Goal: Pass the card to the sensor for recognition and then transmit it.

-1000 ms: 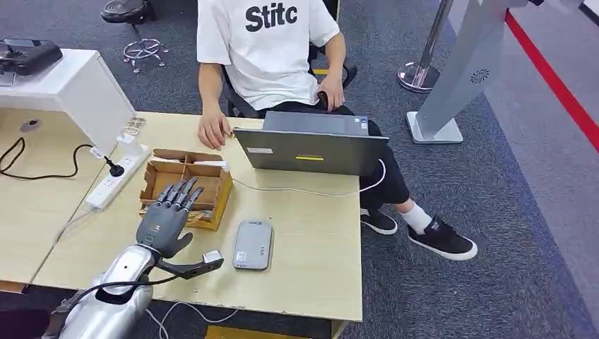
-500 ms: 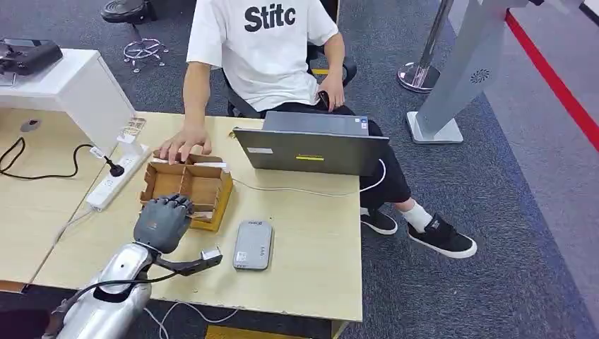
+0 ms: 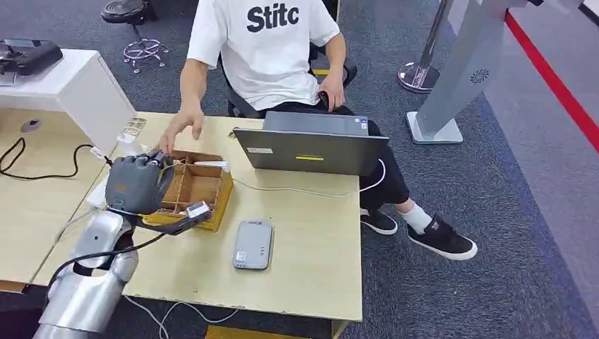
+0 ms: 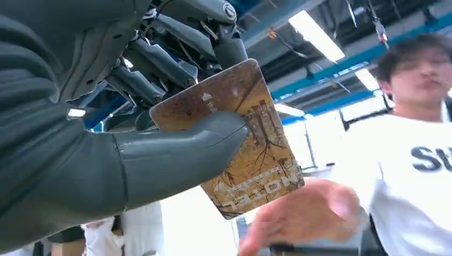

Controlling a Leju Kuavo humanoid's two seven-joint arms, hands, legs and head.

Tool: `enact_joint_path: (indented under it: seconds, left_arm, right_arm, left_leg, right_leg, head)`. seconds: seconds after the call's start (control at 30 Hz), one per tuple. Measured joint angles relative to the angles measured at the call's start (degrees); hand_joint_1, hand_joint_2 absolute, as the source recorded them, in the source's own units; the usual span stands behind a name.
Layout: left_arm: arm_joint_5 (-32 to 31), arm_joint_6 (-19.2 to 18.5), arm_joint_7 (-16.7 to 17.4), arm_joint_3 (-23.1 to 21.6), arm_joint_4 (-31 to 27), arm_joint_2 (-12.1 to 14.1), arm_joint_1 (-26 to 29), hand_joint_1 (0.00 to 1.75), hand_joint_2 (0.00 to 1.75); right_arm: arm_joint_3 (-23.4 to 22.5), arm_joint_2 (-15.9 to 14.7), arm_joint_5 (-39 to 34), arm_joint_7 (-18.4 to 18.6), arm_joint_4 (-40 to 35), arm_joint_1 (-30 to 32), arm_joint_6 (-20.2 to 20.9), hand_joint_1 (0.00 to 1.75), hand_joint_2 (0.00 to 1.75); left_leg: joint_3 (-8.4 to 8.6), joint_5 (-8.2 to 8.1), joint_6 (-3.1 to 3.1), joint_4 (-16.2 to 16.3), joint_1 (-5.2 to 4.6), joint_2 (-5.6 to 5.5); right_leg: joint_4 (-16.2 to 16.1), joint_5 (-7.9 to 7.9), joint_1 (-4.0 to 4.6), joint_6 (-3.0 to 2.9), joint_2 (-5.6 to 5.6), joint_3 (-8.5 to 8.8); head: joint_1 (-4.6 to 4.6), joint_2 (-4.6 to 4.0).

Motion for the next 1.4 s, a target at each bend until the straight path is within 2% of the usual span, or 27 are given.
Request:
enact_joint_path:
  seconds: [0.23, 0.3, 0.33, 0.57, 0.67, 0.77, 0.8, 0.87, 0.9, 0.97, 1.03, 1.07, 1.13, 1.17, 1.2, 1.23, 1.3, 1.33, 1.4]
  left_arm:
    - [0.4, -0.5, 0.0, 1.2, -0.9, 0.0, -1.8, 1.75, 1.75]
    - [0.5, -0.4, 0.0, 1.4, -0.9, 0.1, -1.8, 1.26, 1.75]
    - [0.5, -0.4, 0.0, 1.6, -1.0, 0.1, -1.8, 0.02, 1.75]
    - [1.8, 0.2, 0.2, 3.0, -1.0, 0.6, -1.0, 0.00, 1.75]
    - [3.7, 2.5, -0.4, 4.1, -1.9, 0.5, 1.0, 0.00, 1.75]
    - [8.0, 7.1, -2.8, 6.1, -4.3, 0.3, 4.2, 0.00, 1.75]
    - [11.8, 9.1, -5.6, 7.0, -5.8, -0.5, 5.9, 0.00, 1.75]
    - [22.7, 11.1, -15.0, 10.1, -9.9, -3.3, 9.6, 0.00, 1.75]
    - [30.9, 11.9, -22.2, 13.2, -13.3, -6.4, 12.1, 0.00, 1.75]
    - [43.0, 12.1, -29.2, 17.4, -18.0, -10.9, 17.8, 0.00, 1.75]
    - [56.2, 10.0, -31.3, 20.8, -20.4, -13.7, 21.9, 0.00, 1.75]
    - [62.0, 7.4, -31.5, 22.8, -20.6, -15.2, 23.2, 0.00, 1.75]
    - [73.3, -2.9, -32.9, 30.2, -19.1, -18.6, 25.4, 0.00, 1.75]
    - [76.5, -7.9, -33.6, 34.1, -17.3, -19.9, 25.7, 0.00, 1.75]
    - [78.5, -13.0, -34.2, 38.7, -14.8, -20.9, 25.7, 0.00, 1.75]
    - [78.7, -16.0, -34.4, 42.2, -13.1, -21.7, 25.6, 0.00, 1.75]
    - [78.3, -18.6, -34.7, 48.9, -10.5, -23.5, 25.6, 0.00, 1.75]
    - [78.3, -19.0, -34.5, 50.7, -9.9, -24.3, 25.6, 0.00, 1.75]
    - [80.3, -21.6, -30.4, 54.1, -7.8, -25.2, 25.1, 0.00, 1.75]
  right_arm:
    - [-0.4, 0.0, 0.3, -0.2, 0.0, -0.1, 0.2, 0.00, 1.75]
    - [-0.5, 0.0, 0.3, -0.2, 0.0, -0.1, 0.2, 0.00, 1.75]
    - [-0.5, 0.0, 0.3, -0.2, 0.0, -0.1, 0.2, 0.00, 1.75]
    - [-1.2, 0.0, -0.2, -0.2, 0.0, -0.1, 0.2, 0.00, 1.75]
    - [-1.4, 0.0, -0.5, -0.2, 0.0, -0.1, 0.4, 0.00, 1.75]
    - [-2.3, 0.1, -1.4, -0.2, 0.0, -0.1, 0.6, 0.00, 1.75]
    - [-2.6, 0.1, -1.4, -0.2, 0.0, -0.1, 0.6, 0.00, 1.75]
    - [-2.9, 0.1, -1.5, -0.2, 0.0, 0.0, 0.2, 0.00, 1.75]
    - [-3.2, 0.2, -1.6, -0.2, 0.0, 0.1, -0.2, 0.00, 1.75]
    - [-3.9, 0.3, -2.0, -1.0, 0.0, 0.1, -0.7, 0.00, 1.75]
    - [-4.4, 0.5, -2.5, -2.0, 0.0, 0.2, -1.2, 0.00, 1.75]
    - [-4.9, 0.7, -2.8, -2.5, 0.0, 0.4, -1.5, 0.00, 1.75]
    - [-6.0, 1.0, -3.3, -3.7, 0.0, 0.4, -1.9, 0.00, 1.75]
    - [-6.4, 1.2, -3.4, -4.0, 0.0, 0.4, -2.0, 0.00, 1.75]
    - [-6.9, 1.4, -3.4, -4.2, 0.0, 0.4, -2.2, 0.00, 1.75]
    - [-7.1, 1.5, -3.4, -4.2, 0.0, 0.4, -2.3, 0.00, 1.75]
    - [-7.7, 1.7, -3.3, -4.3, 0.0, 0.5, -2.3, 0.00, 1.75]
    - [-8.0, 1.8, -3.3, -4.3, 0.0, 0.5, -2.3, 0.00, 1.75]
    - [-8.2, 2.0, -3.1, -4.2, 0.0, 0.4, -2.3, 0.00, 1.75]
  left_leg:
    - [0.00, 0.00, 0.00, 0.0, -0.01, 0.00]
    - [0.00, 0.00, 0.00, 0.0, -0.01, 0.00]
    - [0.00, 0.00, 0.00, 0.0, -0.01, 0.00]
    - [0.00, 0.00, 0.00, 0.0, 0.00, 0.00]
    - [-0.01, 0.00, 0.00, 0.0, -0.01, 0.01]
    - [-0.01, -0.01, 0.00, 0.0, -0.01, 0.01]
    - [-0.01, -0.02, 0.00, 0.0, -0.01, 0.03]
    - [-0.05, -0.05, 0.01, 0.0, -0.04, 0.05]
    - [-0.06, -0.10, 0.08, 0.0, -0.05, 0.04]
    - [-0.05, -0.19, 0.08, 0.0, -0.06, 0.18]
    - [-0.07, -0.31, 0.19, 0.0, -0.07, 0.28]
    - [-0.10, -0.31, 0.20, 0.0, -0.07, 0.18]
    - [-0.05, -0.30, 0.20, 0.0, -0.05, 0.13]
    - [-0.03, -0.26, 0.13, 0.0, -0.04, 0.14]
    - [-0.02, -0.26, 0.13, 0.0, -0.01, 0.18]
    - [-0.01, -0.22, 0.07, 0.0, 0.00, 0.20]
    - [-0.02, -0.21, 0.07, 0.0, 0.00, 0.18]
    - [-0.07, -0.20, 0.09, 0.0, 0.01, 0.14]
    - [-0.12, -0.19, 0.10, -0.1, -0.03, 0.04]
  right_leg:
    - [0.0, 0.00, 0.00, 0.00, 0.00, 0.01]
    - [0.0, 0.00, 0.00, 0.00, 0.00, 0.01]
    - [0.0, 0.00, 0.00, 0.00, 0.00, 0.01]
    - [0.0, 0.00, 0.00, 0.00, 0.00, 0.01]
    - [0.0, 0.00, 0.00, 0.00, 0.01, 0.01]
    - [0.0, -0.01, -0.01, 0.01, 0.03, 0.00]
    - [0.0, -0.02, -0.01, 0.01, 0.06, -0.01]
    - [0.0, -0.03, -0.03, 0.03, 0.08, -0.02]
    - [-0.1, -0.06, -0.03, 0.05, 0.07, -0.02]
    - [-0.1, -0.10, -0.04, 0.05, 0.17, -0.02]
    - [-0.1, -0.13, -0.05, 0.08, 0.25, -0.06]
    - [-0.1, -0.23, -0.05, 0.23, 0.21, -0.04]
    - [-0.1, -0.23, -0.03, 0.19, 0.16, -0.02]
    - [-0.1, -0.22, -0.02, 0.19, 0.18, -0.02]
    - [-0.1, -0.22, -0.01, 0.17, 0.21, -0.05]
    - [-0.1, -0.20, 0.00, 0.15, 0.23, -0.07]
    - [-0.1, -0.19, 0.00, 0.14, 0.22, -0.09]
    - [-0.1, -0.19, 0.00, 0.14, 0.19, -0.05]
    - [-0.1, -0.20, -0.02, 0.16, 0.11, 0.01]
  head:
    - [0.00, 0.00]
    - [0.00, 0.00]
    - [0.00, 0.00]
    - [0.00, 0.00]
    - [0.02, 0.00]
    - [0.02, 0.00]
    - [-0.02, 0.00]
    - [-0.04, 0.00]
    - [0.00, 0.00]
    - [0.28, 0.00]
    - [0.09, 0.00]
    - [0.15, 0.00]
    - [0.13, 0.00]
    - [0.15, 0.00]
    - [0.11, 0.00]
    - [0.09, 0.00]
    - [0.04, 0.00]
    - [0.07, 0.00]
    - [0.11, 0.00]
